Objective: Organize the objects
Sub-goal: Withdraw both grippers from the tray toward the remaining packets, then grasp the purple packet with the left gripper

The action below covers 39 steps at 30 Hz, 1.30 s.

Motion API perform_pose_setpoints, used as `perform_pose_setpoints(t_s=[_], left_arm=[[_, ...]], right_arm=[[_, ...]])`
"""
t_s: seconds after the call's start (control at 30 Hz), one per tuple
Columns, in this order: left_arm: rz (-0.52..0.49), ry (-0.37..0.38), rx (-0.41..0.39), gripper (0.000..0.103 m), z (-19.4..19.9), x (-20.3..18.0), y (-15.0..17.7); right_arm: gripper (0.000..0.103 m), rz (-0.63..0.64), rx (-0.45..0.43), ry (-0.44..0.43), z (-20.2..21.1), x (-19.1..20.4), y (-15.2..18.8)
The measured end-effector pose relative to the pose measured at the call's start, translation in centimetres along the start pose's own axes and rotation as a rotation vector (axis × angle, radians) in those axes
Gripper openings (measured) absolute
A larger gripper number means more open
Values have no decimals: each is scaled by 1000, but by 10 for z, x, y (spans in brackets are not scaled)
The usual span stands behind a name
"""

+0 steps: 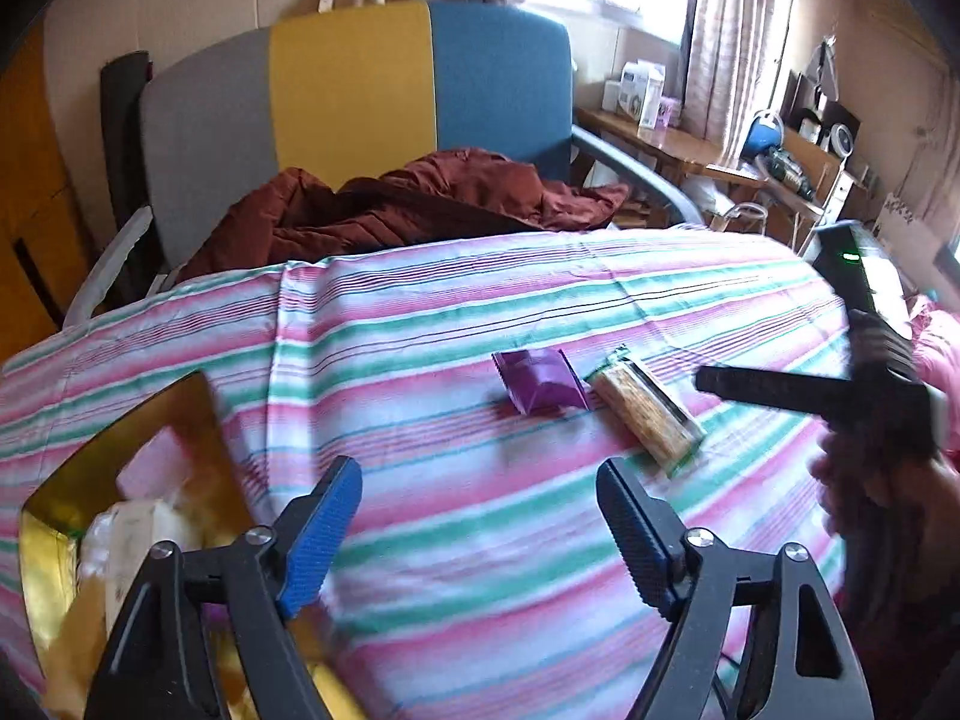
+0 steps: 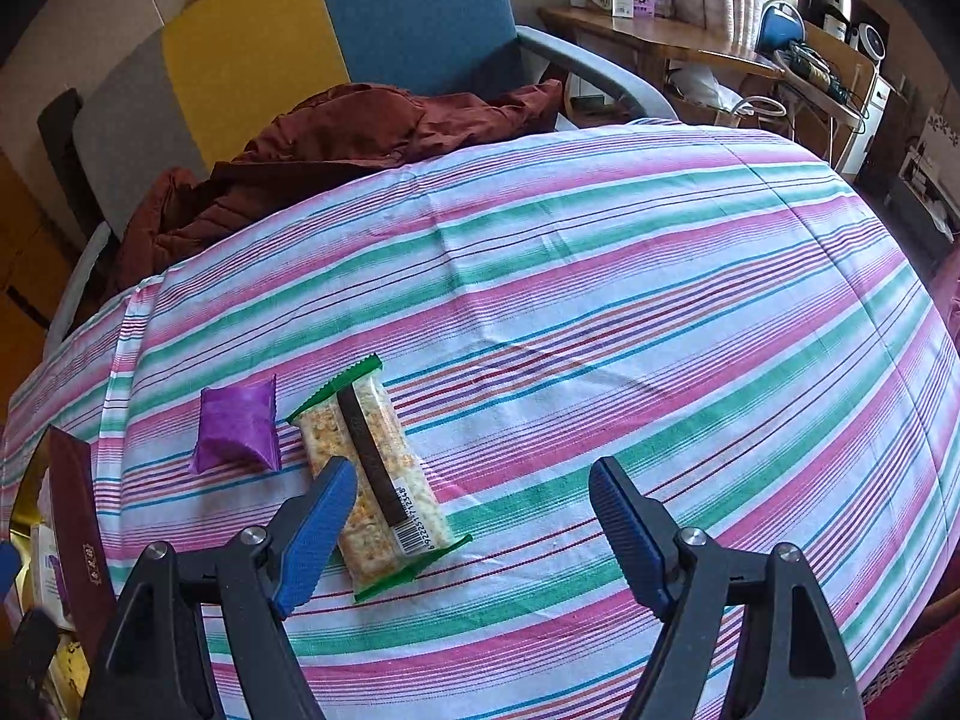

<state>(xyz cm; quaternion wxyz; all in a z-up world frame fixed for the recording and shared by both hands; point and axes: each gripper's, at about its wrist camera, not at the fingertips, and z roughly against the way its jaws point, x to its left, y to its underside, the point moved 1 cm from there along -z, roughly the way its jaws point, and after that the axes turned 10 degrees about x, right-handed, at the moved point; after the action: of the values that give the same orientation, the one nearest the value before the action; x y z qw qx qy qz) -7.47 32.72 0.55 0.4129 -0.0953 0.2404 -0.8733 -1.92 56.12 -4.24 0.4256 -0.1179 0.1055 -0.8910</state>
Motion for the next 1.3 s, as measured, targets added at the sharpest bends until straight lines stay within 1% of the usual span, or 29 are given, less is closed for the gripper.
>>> perform_pose_setpoints(t_s=[0.1, 0.2, 0.27, 0.33, 0.4, 0.5, 0.57, 0.63, 0.73, 0.8, 0.83, 0.87, 0.9, 0.93, 1.03, 1.17, 1.3], left_arm=[[-61, -52, 48, 77, -22, -12, -13], [-181, -99, 103, 77, -46, -27, -25], [-258, -133, 122, 77, -60, -36, -32], [-302, -124, 164, 77, -78, -44, -41], [-324, -103, 164, 77, -87, -48, -50], [-392, -108, 163, 78, -102, -54, -59], [-429, -92, 174, 78, -111, -57, -65], [-470, -62, 181, 80, -117, -58, -69], [-518, -43, 191, 81, -127, -61, -72], [-516, -20, 195, 81, -132, -61, -74], [-508, 2, 201, 77, -135, -62, -75], [-501, 18, 209, 67, -137, -62, -74], [-496, 27, 224, 60, -139, -63, -73], [-491, 32, 248, 46, -142, -63, -72], [-449, 65, 258, 36, -141, -63, -66], [-347, 74, 261, 35, -134, -58, -54], [-274, 60, 274, 35, -121, -59, -38]], right_arm=[[81, -30, 21, -7, -3, -7, -1], [81, -53, 32, -32, -4, -12, -3], [81, -59, 35, -45, -3, -14, -2], [81, -61, 38, -55, -4, -14, -3], [81, -62, 44, -65, -5, -13, -3], [81, -63, 57, -77, -7, -14, -4], [81, -67, 61, -82, -8, -15, -4], [81, -70, 65, -82, -9, -16, -5], [81, -74, 68, -82, -11, -18, -6], [81, -75, 68, -83, -11, -19, -6], [81, -75, 68, -84, -12, -19, -7], [81, -73, 67, -85, -12, -19, -7], [81, -71, 66, -85, -12, -18, -7], [81, -67, 65, -81, -13, -18, -8], [81, -51, 60, -66, -13, -16, -8], [81, -31, 54, -31, -14, -13, -8], [81, -9, 51, -26, -15, -10, -9]])
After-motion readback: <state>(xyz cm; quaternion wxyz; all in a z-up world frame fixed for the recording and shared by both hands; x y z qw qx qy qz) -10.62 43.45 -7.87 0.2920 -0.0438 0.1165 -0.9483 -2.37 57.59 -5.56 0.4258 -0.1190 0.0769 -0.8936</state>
